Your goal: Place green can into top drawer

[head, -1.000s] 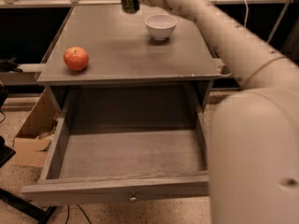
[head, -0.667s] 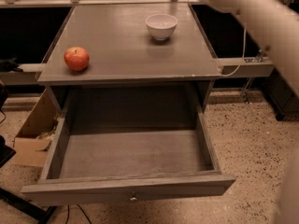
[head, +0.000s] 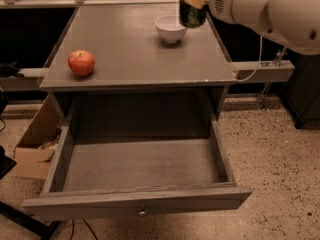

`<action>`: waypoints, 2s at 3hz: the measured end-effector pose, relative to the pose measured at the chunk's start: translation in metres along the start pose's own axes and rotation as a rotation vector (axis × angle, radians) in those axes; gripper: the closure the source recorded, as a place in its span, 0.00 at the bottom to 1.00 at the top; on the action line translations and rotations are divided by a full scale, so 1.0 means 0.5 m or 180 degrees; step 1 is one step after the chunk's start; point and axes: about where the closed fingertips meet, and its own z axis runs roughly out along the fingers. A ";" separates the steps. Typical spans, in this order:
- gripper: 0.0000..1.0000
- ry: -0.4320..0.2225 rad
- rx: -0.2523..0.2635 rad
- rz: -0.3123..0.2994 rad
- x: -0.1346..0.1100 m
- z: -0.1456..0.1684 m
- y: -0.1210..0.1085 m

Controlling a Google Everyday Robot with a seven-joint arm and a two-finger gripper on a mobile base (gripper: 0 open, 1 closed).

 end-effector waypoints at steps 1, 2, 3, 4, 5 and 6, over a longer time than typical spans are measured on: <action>1.00 0.0211 -0.0122 0.0084 0.111 -0.083 0.030; 1.00 0.0187 -0.0009 0.0068 0.099 -0.111 0.002; 1.00 0.0185 -0.0019 0.0065 0.098 -0.108 0.006; 1.00 0.0233 -0.0249 0.0056 0.114 -0.102 0.026; 1.00 0.0295 -0.0758 0.0081 0.164 -0.126 0.081; 1.00 0.0350 -0.1256 0.0178 0.258 -0.153 0.161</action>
Offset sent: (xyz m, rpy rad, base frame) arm -0.0325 -0.0057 -0.0463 -0.0083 0.0687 0.0341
